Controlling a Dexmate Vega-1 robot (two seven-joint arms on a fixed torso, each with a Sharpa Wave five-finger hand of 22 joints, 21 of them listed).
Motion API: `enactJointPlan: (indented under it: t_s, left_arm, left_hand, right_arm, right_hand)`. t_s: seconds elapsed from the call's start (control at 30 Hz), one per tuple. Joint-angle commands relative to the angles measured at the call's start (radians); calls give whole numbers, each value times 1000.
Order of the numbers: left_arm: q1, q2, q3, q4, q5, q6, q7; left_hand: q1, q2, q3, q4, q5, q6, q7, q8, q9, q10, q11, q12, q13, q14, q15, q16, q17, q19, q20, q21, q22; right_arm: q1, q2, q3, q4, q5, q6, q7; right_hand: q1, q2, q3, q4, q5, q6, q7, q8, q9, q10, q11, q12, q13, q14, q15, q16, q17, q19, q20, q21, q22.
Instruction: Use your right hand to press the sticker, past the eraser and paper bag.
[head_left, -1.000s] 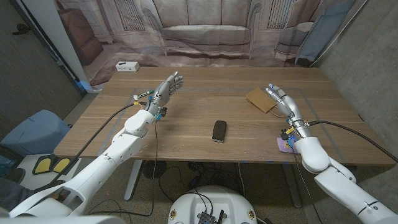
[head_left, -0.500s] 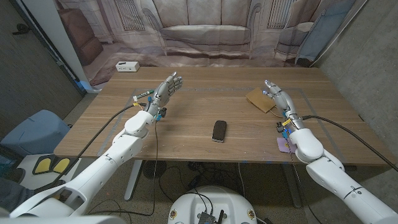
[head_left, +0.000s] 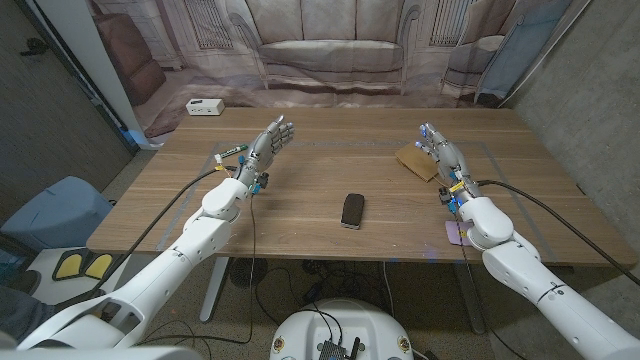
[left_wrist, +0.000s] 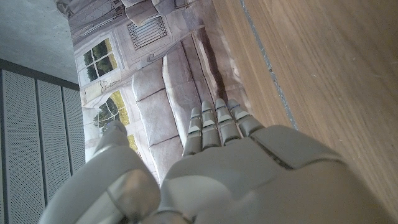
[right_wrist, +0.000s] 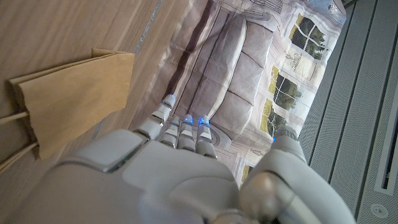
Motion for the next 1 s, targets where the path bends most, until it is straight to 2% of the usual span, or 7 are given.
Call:
enactJointPlan:
  t_s: [0.03, 0.1, 0.23, 0.57, 0.87, 1.0]
  left_arm:
    - [24, 15, -7, -43, 6, 17, 36]
    - [28, 17, -7, -49, 9, 24, 43]
    - [39, 19, -10, -61, 6, 27, 53]
    - [30, 15, -26, -35, -40, -4, -7]
    - [33, 22, -30, -55, -23, 18, 33]
    - [27, 18, -26, -35, -23, 17, 27]
  left_hand:
    - [-8, -1, 1, -6, -1, -2, 4, 0, 3, -2, 1, -1, 2, -8, -1, 3, 3, -4, 0, 1, 5]
    - [-8, -1, 1, -6, -1, -3, 4, 0, 3, -3, 1, -1, 2, -8, -1, 3, 3, -4, 0, 1, 5]
    - [-8, -1, 1, -6, -1, -3, 6, 0, 3, -4, 0, -2, 2, -8, 0, 3, 3, -5, 0, 0, 5]
    - [-8, -1, 1, -7, -1, -3, 5, 0, 3, -3, 2, -1, 2, -9, -1, 3, 3, -5, -1, 0, 5]
    - [-8, 0, 1, -8, -1, -3, 5, 1, 3, -4, 3, -1, 2, -10, -1, 3, 3, -6, -1, 1, 5]
    - [-8, 0, 2, -8, -1, -3, 6, 1, 3, -3, 0, -1, 2, -10, -1, 3, 3, -6, -1, 1, 5]
  right_arm:
    - [85, 59, -19, 137, 218, 22, 178]
    - [90, 63, -19, 149, 234, 27, 197]
    - [96, 58, -13, 161, 268, 25, 234]
    - [107, 77, -23, 184, 252, 60, 231]
    - [150, 105, -35, 252, 260, 79, 260]
    - [163, 109, -41, 268, 258, 82, 271]
  right_hand:
    - [-7, -4, 2, 4, 5, 13, -4, 4, 5, 2, 13, -3, 3, 1, 4, -6, 2, -3, -4, -6, 1]
    - [-7, -4, 2, 4, 5, -6, -9, -5, 5, 0, 12, -4, 3, 1, 5, -7, 2, -2, -5, -6, 1]
    - [-9, -7, 0, 4, 5, -32, -2, -18, 5, -4, 10, -7, 3, -6, 3, -12, 3, -2, -7, -8, 2]
    - [-17, -14, -6, 7, 5, -27, 0, -17, 4, 2, 12, -7, 3, -1, 0, -10, 4, -5, -11, -10, 2]
    - [-19, -19, -9, 7, 5, -26, 1, -18, 4, 5, 13, -7, 3, 3, 3, -9, 4, -4, -11, -11, 2]
    - [-20, -20, -9, 7, 5, -26, 0, -18, 3, 6, 13, -7, 3, 5, 4, -9, 4, -3, -9, -11, 2]
